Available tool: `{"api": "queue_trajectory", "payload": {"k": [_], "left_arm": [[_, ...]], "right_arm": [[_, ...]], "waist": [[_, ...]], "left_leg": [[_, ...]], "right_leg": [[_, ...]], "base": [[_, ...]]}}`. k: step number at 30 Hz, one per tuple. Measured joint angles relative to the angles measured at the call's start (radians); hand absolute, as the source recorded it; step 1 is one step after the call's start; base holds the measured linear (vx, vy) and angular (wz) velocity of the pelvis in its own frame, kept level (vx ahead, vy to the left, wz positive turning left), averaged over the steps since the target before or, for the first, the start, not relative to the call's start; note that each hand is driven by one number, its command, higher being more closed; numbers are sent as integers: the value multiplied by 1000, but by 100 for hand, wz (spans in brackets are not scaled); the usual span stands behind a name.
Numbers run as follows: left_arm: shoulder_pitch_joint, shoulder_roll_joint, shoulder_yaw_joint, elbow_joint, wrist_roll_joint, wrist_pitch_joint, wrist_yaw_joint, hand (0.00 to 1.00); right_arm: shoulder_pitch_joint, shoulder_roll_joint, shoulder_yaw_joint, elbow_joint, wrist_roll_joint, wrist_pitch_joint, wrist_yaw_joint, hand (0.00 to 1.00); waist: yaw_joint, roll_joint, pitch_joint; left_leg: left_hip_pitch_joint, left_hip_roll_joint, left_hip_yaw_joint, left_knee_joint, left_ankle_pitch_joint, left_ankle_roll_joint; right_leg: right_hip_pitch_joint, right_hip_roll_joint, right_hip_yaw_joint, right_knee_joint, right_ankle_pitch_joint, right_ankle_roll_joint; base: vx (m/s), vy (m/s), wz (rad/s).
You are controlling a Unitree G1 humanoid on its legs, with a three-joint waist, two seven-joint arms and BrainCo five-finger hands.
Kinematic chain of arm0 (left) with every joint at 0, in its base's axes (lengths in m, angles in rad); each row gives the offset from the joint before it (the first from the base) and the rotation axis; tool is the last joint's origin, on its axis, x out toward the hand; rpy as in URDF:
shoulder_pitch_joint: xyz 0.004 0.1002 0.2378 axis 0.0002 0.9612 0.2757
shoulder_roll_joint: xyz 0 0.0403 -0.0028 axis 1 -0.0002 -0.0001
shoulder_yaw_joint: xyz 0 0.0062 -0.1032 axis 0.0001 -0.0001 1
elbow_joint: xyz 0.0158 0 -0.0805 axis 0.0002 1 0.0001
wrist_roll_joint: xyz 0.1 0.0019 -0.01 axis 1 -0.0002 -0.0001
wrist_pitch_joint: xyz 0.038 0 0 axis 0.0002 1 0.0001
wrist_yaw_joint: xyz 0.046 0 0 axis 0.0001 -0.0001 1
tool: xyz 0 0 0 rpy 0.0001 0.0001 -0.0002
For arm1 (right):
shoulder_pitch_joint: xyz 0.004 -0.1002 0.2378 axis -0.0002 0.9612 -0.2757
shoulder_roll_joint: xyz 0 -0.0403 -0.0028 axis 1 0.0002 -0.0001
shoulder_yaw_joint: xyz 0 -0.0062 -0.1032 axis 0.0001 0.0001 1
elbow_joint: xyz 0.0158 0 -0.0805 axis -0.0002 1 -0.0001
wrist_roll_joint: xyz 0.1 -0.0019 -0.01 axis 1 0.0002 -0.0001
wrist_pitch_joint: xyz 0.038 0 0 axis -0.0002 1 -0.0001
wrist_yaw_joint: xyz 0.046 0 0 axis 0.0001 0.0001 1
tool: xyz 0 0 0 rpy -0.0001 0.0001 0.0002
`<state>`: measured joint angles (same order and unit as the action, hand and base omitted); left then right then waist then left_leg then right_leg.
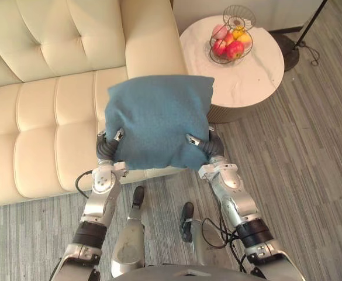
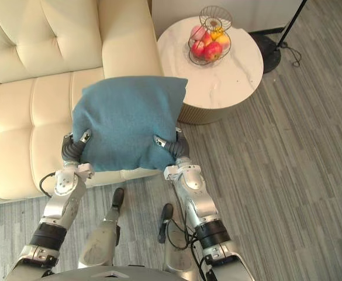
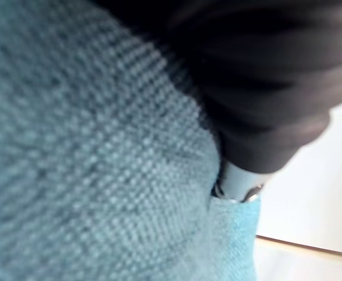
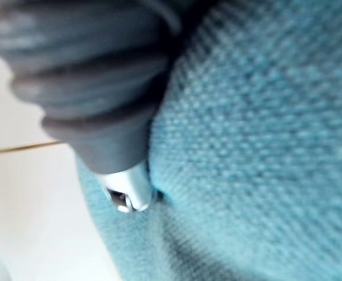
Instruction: Pick up cushions and gather them together orderly.
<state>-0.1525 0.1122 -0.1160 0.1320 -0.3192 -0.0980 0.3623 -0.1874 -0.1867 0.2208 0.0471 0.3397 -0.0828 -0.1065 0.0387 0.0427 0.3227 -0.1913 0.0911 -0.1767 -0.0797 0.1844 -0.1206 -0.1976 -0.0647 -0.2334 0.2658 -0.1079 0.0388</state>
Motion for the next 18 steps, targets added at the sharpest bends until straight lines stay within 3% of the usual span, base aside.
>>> {"api": "queue_trajectory", "payload": {"k": [3, 7, 14, 18], "left_arm": [[118, -24, -2, -88, 11, 2, -8, 100], [202, -39, -5, -183, 21, 2, -13, 100], [336, -66, -6, -345, 28, 0, -21, 100], [375, -68, -8, -398, 28, -25, -27, 100]], "right_arm": [[111, 38, -1, -81, -29, 0, 5, 100], [170, 65, 0, -145, -44, 0, 31, 100], [244, 74, 10, -256, -118, -3, 42, 100], [269, 75, 18, -322, -176, -34, 43, 100]], "waist": [[-8, 0, -84], [-7, 6, -123], [-6, 40, -218], [-6, 47, -274]], "left_leg": [[23, -12, -11, 0, 0, 0], [62, -15, -17, 0, -2, 2], [107, -13, -18, -6, -20, 2], [110, -16, -46, 0, -6, 7]], "right_leg": [[49, -4, -18, -31, -2, 2], [103, -6, -30, -49, -3, 5], [171, 0, -44, -86, -4, 13], [195, 1, -72, -82, -4, 14]], "base": [[94, -7, 21], [24, -1, 13], [-48, 1, 7], [3, -17, 21]]}}
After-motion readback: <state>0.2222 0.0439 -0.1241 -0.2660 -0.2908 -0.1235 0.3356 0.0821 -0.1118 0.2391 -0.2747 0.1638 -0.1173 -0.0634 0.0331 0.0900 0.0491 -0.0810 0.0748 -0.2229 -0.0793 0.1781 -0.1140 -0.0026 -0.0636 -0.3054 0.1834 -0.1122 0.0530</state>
